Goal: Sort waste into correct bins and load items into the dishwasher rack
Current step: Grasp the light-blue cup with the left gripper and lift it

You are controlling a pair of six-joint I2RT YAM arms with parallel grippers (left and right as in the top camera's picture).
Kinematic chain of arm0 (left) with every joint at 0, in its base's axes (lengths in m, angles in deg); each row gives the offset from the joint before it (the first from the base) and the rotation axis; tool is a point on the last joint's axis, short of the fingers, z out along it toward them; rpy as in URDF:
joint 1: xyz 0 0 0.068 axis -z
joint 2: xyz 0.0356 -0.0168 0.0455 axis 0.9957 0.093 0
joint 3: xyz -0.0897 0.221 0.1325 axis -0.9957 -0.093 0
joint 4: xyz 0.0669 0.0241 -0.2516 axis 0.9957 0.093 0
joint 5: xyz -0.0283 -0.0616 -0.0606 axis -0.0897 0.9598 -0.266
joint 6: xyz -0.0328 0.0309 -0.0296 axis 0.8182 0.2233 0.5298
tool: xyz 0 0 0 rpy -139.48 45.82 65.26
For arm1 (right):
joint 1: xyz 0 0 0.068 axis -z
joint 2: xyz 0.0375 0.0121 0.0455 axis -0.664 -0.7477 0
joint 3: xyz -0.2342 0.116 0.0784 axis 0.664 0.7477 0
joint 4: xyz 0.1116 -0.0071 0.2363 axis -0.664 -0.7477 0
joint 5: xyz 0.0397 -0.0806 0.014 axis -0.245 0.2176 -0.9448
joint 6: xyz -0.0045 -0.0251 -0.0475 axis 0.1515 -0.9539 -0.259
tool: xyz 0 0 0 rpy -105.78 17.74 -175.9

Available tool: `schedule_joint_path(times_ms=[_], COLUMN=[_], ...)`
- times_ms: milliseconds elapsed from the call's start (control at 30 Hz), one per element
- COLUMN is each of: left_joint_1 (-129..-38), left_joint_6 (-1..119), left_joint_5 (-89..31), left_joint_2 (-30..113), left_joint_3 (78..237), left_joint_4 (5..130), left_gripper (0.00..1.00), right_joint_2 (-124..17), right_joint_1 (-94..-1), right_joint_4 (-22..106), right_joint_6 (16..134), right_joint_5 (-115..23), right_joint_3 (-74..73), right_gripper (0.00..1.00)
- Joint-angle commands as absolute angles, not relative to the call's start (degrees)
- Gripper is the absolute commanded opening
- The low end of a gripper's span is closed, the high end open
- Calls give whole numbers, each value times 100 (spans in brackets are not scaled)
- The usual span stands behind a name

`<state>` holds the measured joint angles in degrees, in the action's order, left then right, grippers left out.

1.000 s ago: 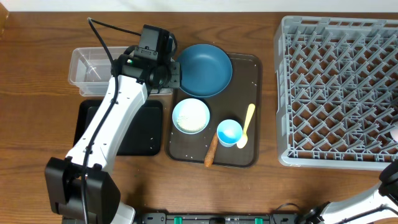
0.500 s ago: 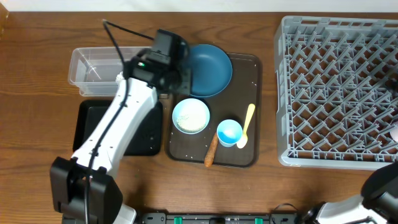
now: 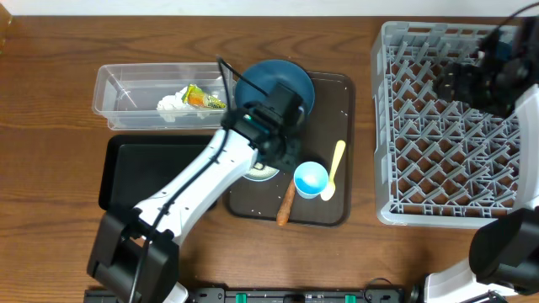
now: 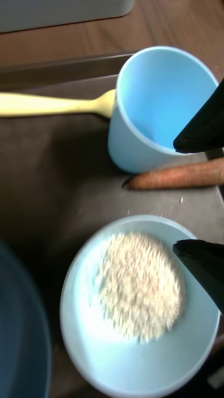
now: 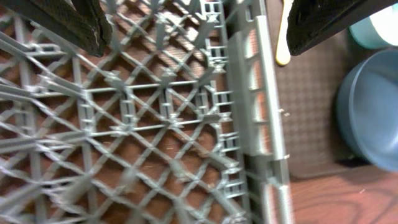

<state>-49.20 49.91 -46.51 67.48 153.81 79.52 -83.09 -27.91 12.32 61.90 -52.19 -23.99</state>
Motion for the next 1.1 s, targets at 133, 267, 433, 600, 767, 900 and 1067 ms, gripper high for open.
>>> schedule_joint_path(times_ms=[133, 267, 433, 600, 767, 900, 1067], left_joint_1=[-4498, -4371, -4358, -4360, -4360, -4363, -4572], left_joint_6=[5092, 5094, 5112, 5114, 5133, 5155, 5155], left_joint_5=[-4662, -4662, -4664, -4664, -4664, -4664, -4664], left_joint_2=[6886, 6890, 6890, 6890, 6890, 6873, 6648], left_joint_3=[15200, 14937, 14682, 14468, 14465, 14570, 15005], left_joint_4=[7909, 7655, 7343, 7185, 6934, 6763, 6696], left_gripper=[48, 48, 43, 28, 6, 6, 6], right_joint_2=[-8318, -8318, -8318, -8318, -8318, -8318, -8318], right_joint_1=[-3189, -3220, -3222, -3226, -3226, -3229, -3220], right_joint_4=[1247, 1249, 1236, 1232, 1212, 1214, 1151], right_joint_6=[6081, 6081, 6081, 6081, 6081, 6078, 5980], right_joint_5=[-5130, -5130, -5130, -5130, -5130, -5128, -4787], right_joint_3=[-2434, -2434, -2434, -2434, -2434, -2434, -2434], right_gripper=[91, 91, 91, 90, 90, 90, 93])
